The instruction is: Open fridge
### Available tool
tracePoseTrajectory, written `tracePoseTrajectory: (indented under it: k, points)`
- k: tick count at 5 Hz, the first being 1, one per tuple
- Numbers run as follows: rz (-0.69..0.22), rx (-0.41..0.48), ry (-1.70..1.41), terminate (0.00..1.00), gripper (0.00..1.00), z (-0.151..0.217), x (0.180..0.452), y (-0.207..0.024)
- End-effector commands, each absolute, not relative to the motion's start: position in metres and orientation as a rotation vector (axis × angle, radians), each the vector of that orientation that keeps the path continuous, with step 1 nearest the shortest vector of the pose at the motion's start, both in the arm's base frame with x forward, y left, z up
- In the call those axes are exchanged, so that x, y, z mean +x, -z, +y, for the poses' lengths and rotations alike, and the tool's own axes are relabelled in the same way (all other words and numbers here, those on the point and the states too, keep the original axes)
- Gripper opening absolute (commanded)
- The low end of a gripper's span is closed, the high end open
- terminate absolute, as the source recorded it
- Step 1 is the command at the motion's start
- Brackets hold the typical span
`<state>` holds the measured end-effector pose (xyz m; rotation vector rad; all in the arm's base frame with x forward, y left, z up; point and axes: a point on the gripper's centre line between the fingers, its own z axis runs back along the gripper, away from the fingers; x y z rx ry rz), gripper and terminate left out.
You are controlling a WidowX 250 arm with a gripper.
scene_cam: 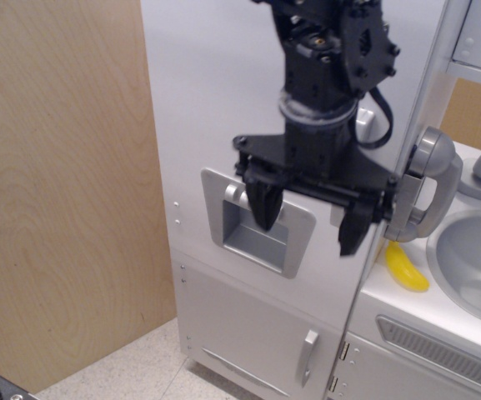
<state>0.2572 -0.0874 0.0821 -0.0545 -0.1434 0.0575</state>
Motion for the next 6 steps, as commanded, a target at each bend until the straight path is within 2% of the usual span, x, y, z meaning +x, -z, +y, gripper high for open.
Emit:
tracePoseTrajectory:
  k: [1,2,3,4,5,6]
  points:
    - [-0.302,-0.036,0.027,0.00,1.00,-0.089,0.321,-0.078]
    - [-0.387,0.011,0.004,0.00,1.00,-0.092,0.342,-0.074]
    - [-0.408,0.011,0.018,0.00,1.00,-0.101,0.352,-0.072]
    - [-0.485,0.037,0.025,0.00,1.00,-0.105,0.357,-0.070]
    - [-0.498,0.031,0.001,0.00,0.00,-0.101,0.359,-0.072]
    - [-0.522,0.026,-0.042,0.00,0.00,-0.100,0.358,-0.076]
